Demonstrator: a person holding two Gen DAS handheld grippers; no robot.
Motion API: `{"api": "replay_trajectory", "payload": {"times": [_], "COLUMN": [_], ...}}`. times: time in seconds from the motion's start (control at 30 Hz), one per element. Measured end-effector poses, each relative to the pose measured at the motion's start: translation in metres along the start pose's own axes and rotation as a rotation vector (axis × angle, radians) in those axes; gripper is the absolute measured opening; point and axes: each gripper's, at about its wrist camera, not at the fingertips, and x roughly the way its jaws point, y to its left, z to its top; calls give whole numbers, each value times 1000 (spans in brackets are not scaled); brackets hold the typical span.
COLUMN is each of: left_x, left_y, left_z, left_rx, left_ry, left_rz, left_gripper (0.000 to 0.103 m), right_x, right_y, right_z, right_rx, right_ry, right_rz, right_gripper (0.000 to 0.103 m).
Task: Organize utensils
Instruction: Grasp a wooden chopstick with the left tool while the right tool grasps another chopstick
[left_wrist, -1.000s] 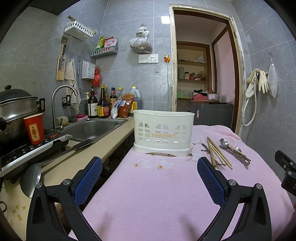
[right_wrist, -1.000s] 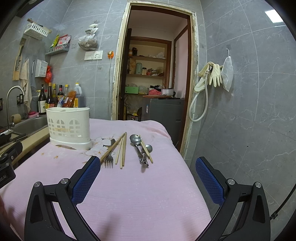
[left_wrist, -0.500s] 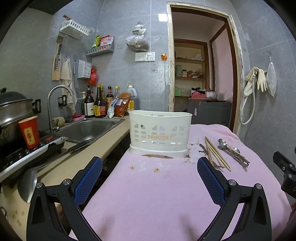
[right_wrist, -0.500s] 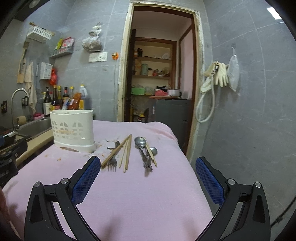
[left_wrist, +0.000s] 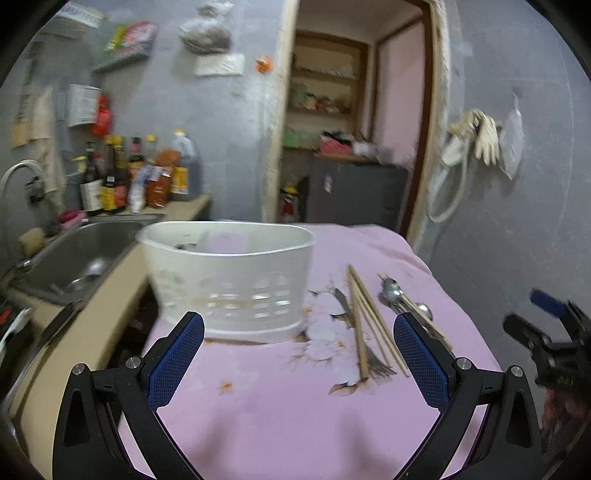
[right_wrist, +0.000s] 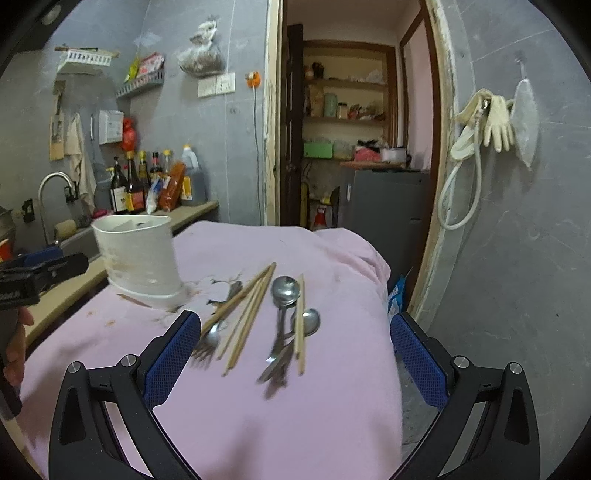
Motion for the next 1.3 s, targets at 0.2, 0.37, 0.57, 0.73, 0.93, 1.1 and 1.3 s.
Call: {"api": "replay_trajectory", "payload": {"times": [0.2,0.37,0.57,0.73,0.93,1.1,1.3], "left_x": [61,118,175,214,235,244,257], "left_y": [-27,-43,-52,-45,-37,-46,-47], "left_z": [7,3,2,5,10,11,13], "left_rx": [113,176,199,164,150,184,151], "left_ry": [120,253,359,411,477,502,540], "left_rz": [-62,-125,-162,-170,-175,-168,-178], "left_gripper": [77,45,23,16,10,10,6], "right_x": [52,89,129,164,192,206,217], "right_y": [-21,-28,-33,-37,-41,-41,-38], "right_z": [12,12,18,25,28,29,27], "right_rx": [-18,-31,-43,-28,5,14,14], "right_ry": [118,208,297,384,463,500,538], "right_rz": [31,61,126,185,225,241,254], "right_gripper": [83,58,33,19,12,11,8]}}
